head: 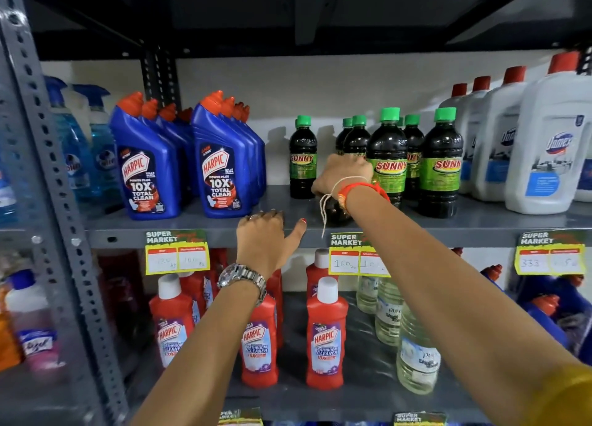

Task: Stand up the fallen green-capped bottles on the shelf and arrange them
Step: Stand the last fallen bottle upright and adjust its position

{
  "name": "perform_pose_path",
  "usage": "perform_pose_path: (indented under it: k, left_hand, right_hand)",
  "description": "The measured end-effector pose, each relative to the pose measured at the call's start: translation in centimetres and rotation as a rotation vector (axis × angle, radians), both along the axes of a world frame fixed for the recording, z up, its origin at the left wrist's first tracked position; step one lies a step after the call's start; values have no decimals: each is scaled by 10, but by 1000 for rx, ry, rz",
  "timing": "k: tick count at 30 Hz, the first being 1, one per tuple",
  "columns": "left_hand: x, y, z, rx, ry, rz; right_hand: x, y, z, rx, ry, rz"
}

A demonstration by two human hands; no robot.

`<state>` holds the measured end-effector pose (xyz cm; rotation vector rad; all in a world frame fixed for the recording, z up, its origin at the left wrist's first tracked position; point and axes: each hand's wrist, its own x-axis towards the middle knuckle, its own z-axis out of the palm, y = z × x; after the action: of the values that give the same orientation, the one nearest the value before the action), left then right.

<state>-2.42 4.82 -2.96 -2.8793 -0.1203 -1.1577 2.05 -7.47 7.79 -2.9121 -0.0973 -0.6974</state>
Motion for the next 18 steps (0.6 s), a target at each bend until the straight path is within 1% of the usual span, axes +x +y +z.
perform_pose_path:
  k: [2, 4, 8, 10, 12, 16, 18]
  left_hand:
    - [1, 0, 0, -13, 7, -4]
    - [2, 1, -1, -39, 7, -21]
    - [4, 1, -2, -80, -15, -55]
    - [4, 1, -3, -59, -22, -43]
    - [4, 1, -3, -62, -13, -43]
    - [3, 1, -3, -87, -14, -57]
    - [3, 1, -3, -81, -8, -51]
  right_hand:
    - [-4, -10, 3, 124, -33, 26]
    - [-8, -20, 4, 281, -113, 105]
    - [-14, -32, 8, 610, -322, 331]
    - [-12, -33, 7, 791, -365, 418]
    - [-6, -32, 4, 973, -322, 468]
    - [10, -24, -8, 1356, -115, 642]
    - [18, -18, -16, 1417, -106, 693]
